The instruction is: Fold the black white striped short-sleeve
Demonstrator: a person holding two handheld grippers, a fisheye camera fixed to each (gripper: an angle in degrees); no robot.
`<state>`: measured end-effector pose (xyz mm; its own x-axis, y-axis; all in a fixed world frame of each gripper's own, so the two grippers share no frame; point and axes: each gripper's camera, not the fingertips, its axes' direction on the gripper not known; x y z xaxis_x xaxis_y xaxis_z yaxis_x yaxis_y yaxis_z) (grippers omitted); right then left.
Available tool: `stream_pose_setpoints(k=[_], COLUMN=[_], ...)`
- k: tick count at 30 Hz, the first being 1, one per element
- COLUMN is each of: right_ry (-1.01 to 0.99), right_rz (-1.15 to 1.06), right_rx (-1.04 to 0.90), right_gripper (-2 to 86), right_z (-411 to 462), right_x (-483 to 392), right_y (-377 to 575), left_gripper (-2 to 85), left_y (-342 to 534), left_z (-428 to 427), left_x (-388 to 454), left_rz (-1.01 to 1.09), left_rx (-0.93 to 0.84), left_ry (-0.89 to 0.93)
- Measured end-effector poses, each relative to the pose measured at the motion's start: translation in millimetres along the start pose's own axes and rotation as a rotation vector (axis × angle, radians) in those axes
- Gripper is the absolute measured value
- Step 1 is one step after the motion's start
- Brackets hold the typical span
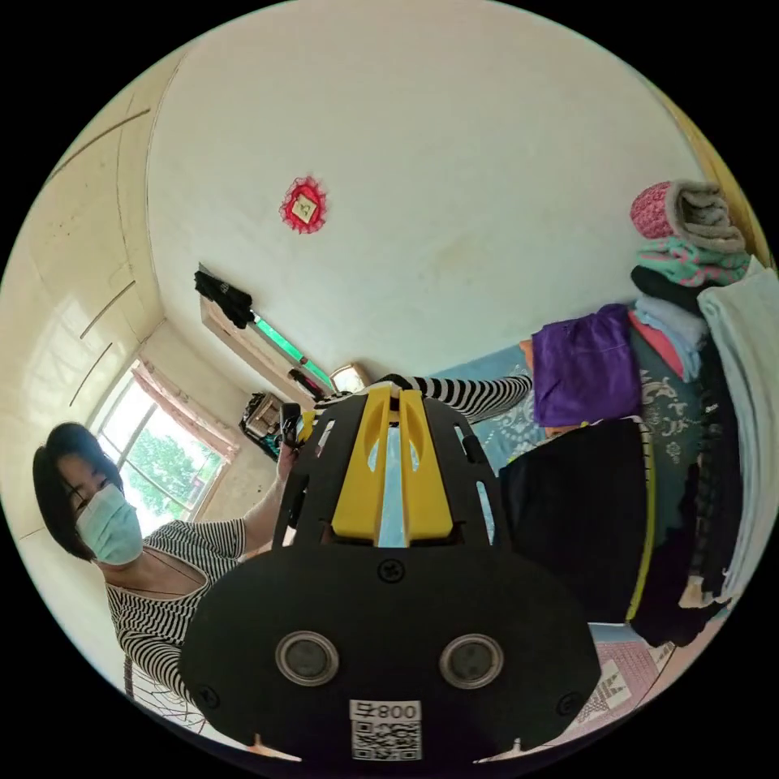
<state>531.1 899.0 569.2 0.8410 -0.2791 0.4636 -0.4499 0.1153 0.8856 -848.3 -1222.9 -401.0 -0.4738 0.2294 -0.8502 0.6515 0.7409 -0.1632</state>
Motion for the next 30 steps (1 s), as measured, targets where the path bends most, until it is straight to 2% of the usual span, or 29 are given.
stream_pose_setpoints(k=[4, 8, 12, 19, 25, 30], right_ry=[0.130, 0.188, 0.136, 0.159, 0.197, 0.138], right_rz=[0.107, 0.434, 0.553, 0.522, 0.589, 0.619], right_rx=[0.029, -0.007, 0.000, -0.058, -0.108, -0.041], right_gripper=[1.6, 1.6, 1.6, 1.6, 1.5, 1.3], right_z=[-74.7, -118.4, -141.5, -184.3, -196.6, -208.7], right_x=[61.1, 163.7, 211.8, 236.4, 261.2, 268.4], right_y=[13.1, 69.7, 110.2, 115.5, 125.0, 142.5], left_gripper=[2.7, 2.8, 2.8, 2.8, 2.9, 3.0], left_y=[-33.8, -19.0, -3.5, -45.7, -73.1, -105.4], left_z=[119.3, 260.5, 344.5, 419.5, 478.9, 500.0], left_x=[-8.3, -58.0, -84.2, -78.1, -82.3, -73.9], left_rz=[0.022, -0.144, -0.285, -0.284, -0.321, -0.336], left_rx=[-0.109, -0.364, -0.498, -0.536, -0.576, -0.548], left_ry=[-0.009, -0.076, -0.055, -0.056, -0.112, -0.076])
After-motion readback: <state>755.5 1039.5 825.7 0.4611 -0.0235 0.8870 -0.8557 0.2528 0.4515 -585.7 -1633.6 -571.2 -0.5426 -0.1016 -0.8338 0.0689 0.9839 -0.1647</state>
